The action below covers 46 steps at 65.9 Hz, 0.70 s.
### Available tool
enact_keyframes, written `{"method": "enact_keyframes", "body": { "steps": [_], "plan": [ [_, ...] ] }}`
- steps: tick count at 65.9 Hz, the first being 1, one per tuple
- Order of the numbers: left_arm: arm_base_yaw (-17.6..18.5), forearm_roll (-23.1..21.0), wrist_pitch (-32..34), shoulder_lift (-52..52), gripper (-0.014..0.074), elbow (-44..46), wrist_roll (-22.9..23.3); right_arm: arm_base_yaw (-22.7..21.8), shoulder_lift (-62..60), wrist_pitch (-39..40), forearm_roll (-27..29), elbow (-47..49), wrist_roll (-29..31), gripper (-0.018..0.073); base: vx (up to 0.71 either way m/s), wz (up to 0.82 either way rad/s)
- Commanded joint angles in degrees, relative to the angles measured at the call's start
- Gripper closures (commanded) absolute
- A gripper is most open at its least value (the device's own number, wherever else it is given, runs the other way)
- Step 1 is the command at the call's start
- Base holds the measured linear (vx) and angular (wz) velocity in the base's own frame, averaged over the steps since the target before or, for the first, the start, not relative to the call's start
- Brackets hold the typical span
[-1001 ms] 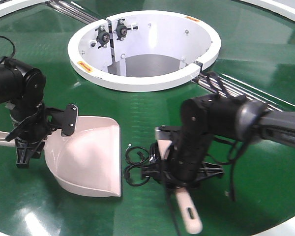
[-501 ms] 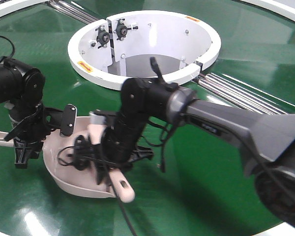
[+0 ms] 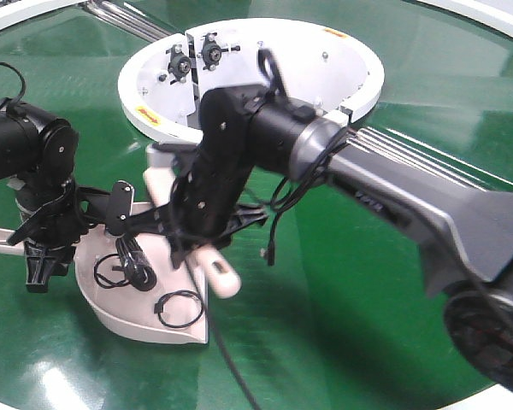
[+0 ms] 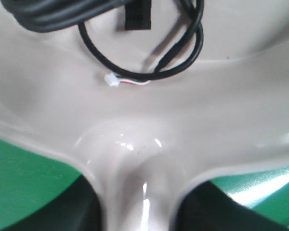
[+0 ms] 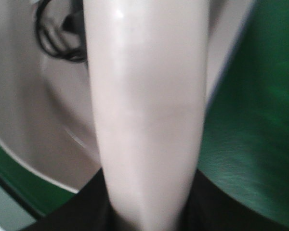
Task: Clean and inspect green conveyor with broom and dustpan
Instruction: 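Sweep the black cable bundle into the dustpan with the right-held brush, then carry the brush back and lower it onto the belt with the right gripper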
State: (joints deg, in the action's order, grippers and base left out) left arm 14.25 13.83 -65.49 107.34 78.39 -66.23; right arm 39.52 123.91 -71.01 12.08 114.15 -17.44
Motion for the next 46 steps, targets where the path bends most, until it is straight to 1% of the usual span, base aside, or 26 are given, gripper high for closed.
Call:
{"method": "enact_keyframes", "body": {
  "steps": [1,12,24,31,36,46],
  "plan": [
    [0.27,-0.2,0.28,-2.73,0.0602,1.88,0.65,-1.63,-6.32,-2.96,-2.37,0.76,-0.94,0.0564,0.0,0.0],
    [0.27,-0.2,0.28,-2.73,0.0602,1.88,0.65,-5.01,-11.58,-2.96,-6.35,-6.95,-0.94,0.0564,0.0,0.0],
    [0.27,-0.2,0.28,-2.73,0.0602,1.88,0.65,-10.12,-18.9,-2.52,-12.08,-20.08,-0.81,0.0564,0.0,0.0],
    [0.27,-0.2,0.28,-2.73,0.0602,1.88,0.65,-13.29,-23.47,-0.52,-13.3,-27.79,-0.7,0.0564,0.0,0.0],
    [0.27,-0.2,0.28,-2.73,0.0602,1.88,0.65,-16.15,-26.62,2.29,-13.36,-32.94,-0.39,0.0564,0.0,0.0],
    [0.27,-0.2,0.28,-2.73,0.0602,1.88,0.65,-21.05,-32.97,7.12,-13.36,-42.76,2.12,0.0564,0.0,0.0]
  ]
}}
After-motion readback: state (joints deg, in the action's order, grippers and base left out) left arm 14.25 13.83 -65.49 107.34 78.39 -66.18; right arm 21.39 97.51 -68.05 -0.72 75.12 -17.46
